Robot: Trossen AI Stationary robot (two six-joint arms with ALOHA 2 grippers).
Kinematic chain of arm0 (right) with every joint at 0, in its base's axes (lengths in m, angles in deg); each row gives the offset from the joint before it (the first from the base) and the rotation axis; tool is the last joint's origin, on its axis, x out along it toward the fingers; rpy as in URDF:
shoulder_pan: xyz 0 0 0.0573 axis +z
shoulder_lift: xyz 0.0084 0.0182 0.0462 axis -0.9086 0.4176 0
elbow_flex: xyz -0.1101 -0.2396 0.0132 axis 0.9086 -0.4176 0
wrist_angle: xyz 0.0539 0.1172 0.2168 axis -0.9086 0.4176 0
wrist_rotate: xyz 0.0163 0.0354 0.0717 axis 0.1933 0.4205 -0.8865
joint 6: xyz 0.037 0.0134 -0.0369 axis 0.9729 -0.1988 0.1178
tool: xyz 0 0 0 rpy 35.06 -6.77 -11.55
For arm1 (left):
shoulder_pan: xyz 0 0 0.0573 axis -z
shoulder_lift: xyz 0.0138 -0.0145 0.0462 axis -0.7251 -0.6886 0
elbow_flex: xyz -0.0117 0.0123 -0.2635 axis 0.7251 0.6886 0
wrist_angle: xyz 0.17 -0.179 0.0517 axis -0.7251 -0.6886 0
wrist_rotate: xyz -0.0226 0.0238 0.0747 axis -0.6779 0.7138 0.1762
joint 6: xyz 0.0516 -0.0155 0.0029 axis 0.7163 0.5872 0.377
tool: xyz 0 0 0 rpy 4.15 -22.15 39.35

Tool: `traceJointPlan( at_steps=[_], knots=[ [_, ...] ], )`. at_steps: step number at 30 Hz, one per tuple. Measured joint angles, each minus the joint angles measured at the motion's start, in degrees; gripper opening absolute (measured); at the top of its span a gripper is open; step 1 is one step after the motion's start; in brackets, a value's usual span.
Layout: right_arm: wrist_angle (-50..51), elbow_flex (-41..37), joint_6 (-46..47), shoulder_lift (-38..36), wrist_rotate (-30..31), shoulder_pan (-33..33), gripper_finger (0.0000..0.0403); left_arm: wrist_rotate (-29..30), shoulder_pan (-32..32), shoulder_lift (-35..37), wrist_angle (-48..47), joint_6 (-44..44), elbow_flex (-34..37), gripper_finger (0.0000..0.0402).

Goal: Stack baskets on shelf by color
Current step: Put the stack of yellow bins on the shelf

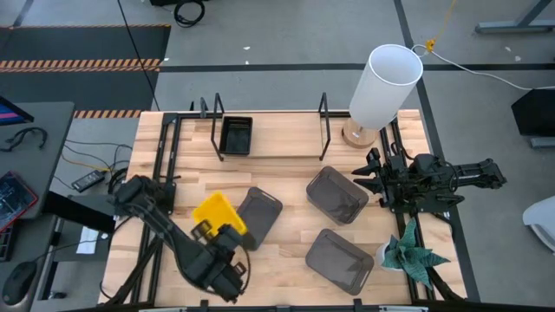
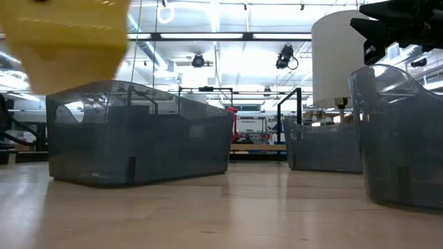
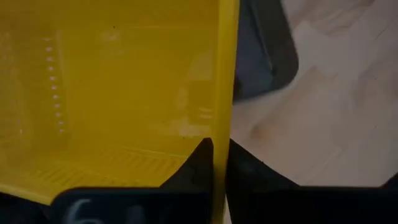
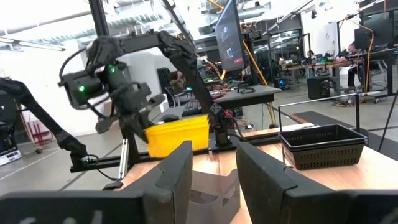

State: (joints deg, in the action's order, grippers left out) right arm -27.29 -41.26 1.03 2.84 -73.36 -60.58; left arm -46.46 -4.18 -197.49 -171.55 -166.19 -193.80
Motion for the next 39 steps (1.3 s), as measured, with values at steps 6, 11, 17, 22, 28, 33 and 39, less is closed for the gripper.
traceJointPlan(
  at_steps=[6,11,17,22,28,33,39],
  knots=[
    [-0.04,0.00,0.00,0.00,-0.02,0.00,0.0130,9.52,-3.64,1.77,-0.05,21.28,-0.23,0.0020],
    [-0.04,0.00,0.00,0.00,-0.02,0.02,0.0130,14.76,-7.80,1.88,2.34,40.19,-0.23,0.0036],
    [-0.02,0.00,0.00,0.00,-0.02,0.02,0.0130,15.41,-14.40,1.88,7.43,62.49,-0.23,0.0021],
    [-0.04,0.00,0.00,0.00,-0.02,0.01,0.0130,13.78,-20.90,1.88,7.85,74.36,-0.23,0.0028],
    [-0.01,0.00,0.00,0.00,-0.02,0.02,0.0130,6.06,-30.48,1.90,13.00,85.38,1.06,0.0029],
    [-0.01,0.00,0.00,0.00,-0.02,0.01,0.0130,-0.31,-39.01,1.90,20.77,92.80,4.04,0.0020],
    [-0.01,0.00,0.00,0.00,-0.02,0.00,0.0130,-2.42,-47.73,1.90,27.62,97.54,6.68,0.0045]
  ],
)
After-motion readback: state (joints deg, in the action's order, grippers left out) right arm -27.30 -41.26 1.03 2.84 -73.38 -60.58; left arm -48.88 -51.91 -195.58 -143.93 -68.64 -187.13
